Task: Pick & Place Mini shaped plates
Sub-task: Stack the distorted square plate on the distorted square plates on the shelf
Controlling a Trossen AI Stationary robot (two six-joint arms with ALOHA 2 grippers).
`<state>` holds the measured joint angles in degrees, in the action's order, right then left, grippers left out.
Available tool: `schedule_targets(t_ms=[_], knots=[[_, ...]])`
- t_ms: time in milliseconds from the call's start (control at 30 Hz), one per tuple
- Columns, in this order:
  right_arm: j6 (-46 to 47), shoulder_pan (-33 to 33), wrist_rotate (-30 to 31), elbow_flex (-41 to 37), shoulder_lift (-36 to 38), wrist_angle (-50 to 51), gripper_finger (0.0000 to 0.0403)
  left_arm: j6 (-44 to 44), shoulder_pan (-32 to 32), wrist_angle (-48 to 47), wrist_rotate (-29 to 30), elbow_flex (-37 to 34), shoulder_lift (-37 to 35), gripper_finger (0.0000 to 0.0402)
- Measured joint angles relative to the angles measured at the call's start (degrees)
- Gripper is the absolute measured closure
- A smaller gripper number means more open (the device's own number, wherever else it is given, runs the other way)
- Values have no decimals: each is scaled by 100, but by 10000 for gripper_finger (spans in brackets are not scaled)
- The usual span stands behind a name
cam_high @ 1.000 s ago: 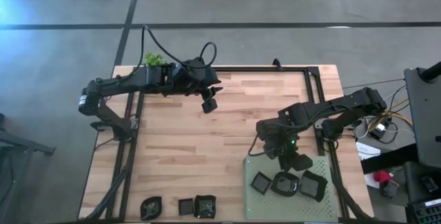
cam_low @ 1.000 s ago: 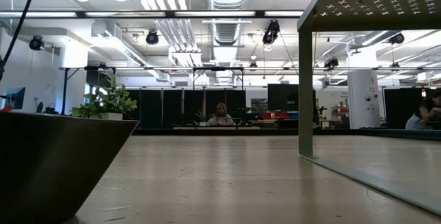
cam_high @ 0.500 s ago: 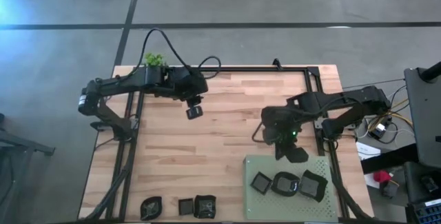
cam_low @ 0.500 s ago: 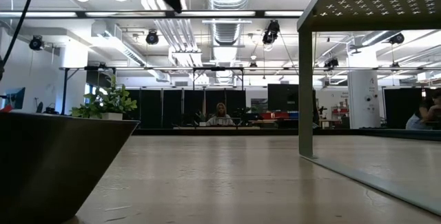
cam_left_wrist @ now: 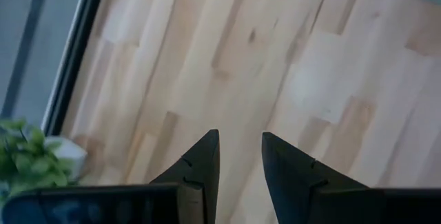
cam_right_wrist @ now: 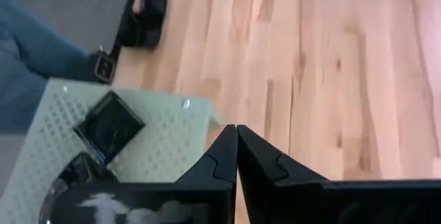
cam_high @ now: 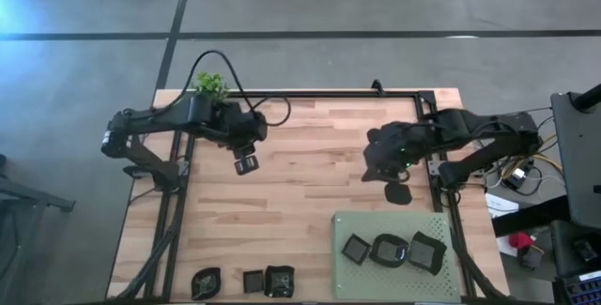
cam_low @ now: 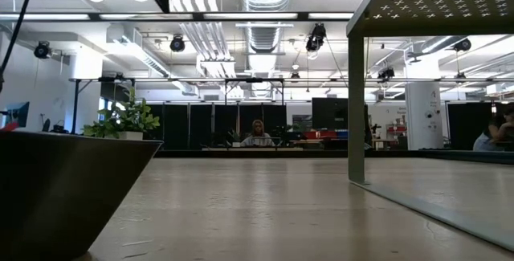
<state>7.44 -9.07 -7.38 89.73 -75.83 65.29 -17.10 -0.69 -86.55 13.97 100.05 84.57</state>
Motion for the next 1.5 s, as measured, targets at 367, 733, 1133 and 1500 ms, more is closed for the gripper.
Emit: schedule_targets(t_ms=[367, 733, 1133, 1500], knots=[[-2, 1, 863, -20, 375, -1262, 394, -1634, 979, -148, 13, -1016, -715, 298], [-162, -1, 910, -92, 329, -2082, 394, -1854, 2200, 1623, -414, -3060, -1871, 298], [-116, -3, 907, -138, 327, -2109, 394, -1041, 2710, 6167, -1339, -5555, -2049, 298], [-162, -3, 892, -141, 330, -1842, 394, -1118, 2860, 7790, -2026, -5608, -401, 298]])
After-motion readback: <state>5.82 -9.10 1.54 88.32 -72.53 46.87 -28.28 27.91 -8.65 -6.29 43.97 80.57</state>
